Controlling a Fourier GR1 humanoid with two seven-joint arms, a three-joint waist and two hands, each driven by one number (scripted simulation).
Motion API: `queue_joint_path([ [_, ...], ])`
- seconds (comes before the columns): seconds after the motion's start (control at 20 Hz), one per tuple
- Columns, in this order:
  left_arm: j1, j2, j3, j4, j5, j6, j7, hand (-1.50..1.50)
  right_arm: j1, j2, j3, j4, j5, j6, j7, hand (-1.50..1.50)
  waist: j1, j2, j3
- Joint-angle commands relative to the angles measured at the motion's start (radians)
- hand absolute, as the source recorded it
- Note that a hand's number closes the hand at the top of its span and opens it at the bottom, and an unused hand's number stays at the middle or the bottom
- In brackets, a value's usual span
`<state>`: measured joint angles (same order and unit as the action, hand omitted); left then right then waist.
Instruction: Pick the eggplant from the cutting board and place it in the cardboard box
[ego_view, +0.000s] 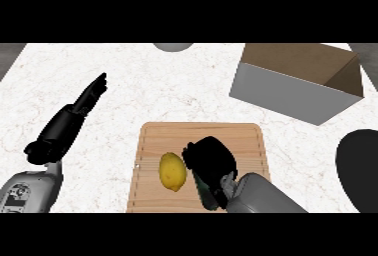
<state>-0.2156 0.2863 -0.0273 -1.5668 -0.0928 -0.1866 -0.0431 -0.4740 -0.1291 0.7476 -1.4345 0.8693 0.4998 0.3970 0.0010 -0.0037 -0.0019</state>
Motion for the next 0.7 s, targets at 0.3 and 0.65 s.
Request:
queue_joint_path([
  [0.3,-0.017,-0.015,-0.003,-0.021,0.005,-0.01,0.038,0.0,-0.134,0.098,0.001,-0.02,0.054,-0.26,-0.293,1.5,0.012,0.004,0.003],
  [0.65,-0.02,-0.001,0.033,0.06,-0.001,-0.026,-0.04,0.0,-0.167,-0.028,-0.152,-0.287,0.038,-0.199,-0.355,1.5,-0.009,0.002,0.002],
])
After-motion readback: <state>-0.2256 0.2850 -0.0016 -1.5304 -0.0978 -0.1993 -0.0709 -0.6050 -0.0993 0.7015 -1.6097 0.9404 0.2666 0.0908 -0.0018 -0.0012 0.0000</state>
